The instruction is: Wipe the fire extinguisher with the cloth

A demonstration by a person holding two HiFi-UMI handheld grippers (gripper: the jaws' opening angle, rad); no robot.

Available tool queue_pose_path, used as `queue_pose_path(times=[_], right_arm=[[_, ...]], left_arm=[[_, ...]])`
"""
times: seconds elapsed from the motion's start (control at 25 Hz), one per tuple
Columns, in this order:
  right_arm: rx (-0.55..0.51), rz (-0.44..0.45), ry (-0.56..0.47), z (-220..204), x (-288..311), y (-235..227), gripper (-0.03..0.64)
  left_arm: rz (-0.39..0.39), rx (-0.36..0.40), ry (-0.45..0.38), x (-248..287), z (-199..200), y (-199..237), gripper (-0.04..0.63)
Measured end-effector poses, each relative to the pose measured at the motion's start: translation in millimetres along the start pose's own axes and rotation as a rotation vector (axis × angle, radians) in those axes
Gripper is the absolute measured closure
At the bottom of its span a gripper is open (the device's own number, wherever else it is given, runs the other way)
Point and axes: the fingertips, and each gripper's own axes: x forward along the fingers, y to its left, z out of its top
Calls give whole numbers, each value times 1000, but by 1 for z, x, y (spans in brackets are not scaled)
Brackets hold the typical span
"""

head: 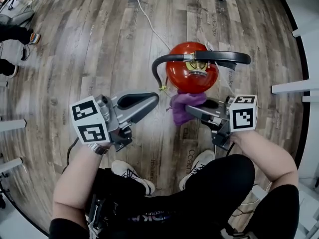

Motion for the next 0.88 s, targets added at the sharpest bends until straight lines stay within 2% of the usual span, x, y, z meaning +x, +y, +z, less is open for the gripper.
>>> queue_pose_path(times=[0.08,0.16,0.24,0.28,0.4,0.48,0.56,0.72,0.88], right_arm=[[-47,36,-35,17,-6,31,552],[-86,62,-68,30,-8,56,552],[-110,73,-98,40,-8,74,552],[-128,68,-106,44,-8,81,552],[-255,31,-84,46,-9,100,552],[-364,12,-48,42,-7,112,552],[-454,-4,-15,38,-3,120,551],[-561,4,52,25,5,135,551],[-604,7,77,17,12,139,551]], left_arm=[[-36,-9,17,4,-2,-6,597],[-95,-38,18,8,-1,-16,490],[-161,-58,-1,10,5,-29,474],[-176,-54,-10,10,9,-35,444],[-137,-25,-13,9,16,-35,362],[-132,-55,-6,9,15,-32,287],[-176,-107,1,11,13,-38,227],[-276,-135,8,18,11,-60,224],[-290,-105,23,22,12,-67,251]])
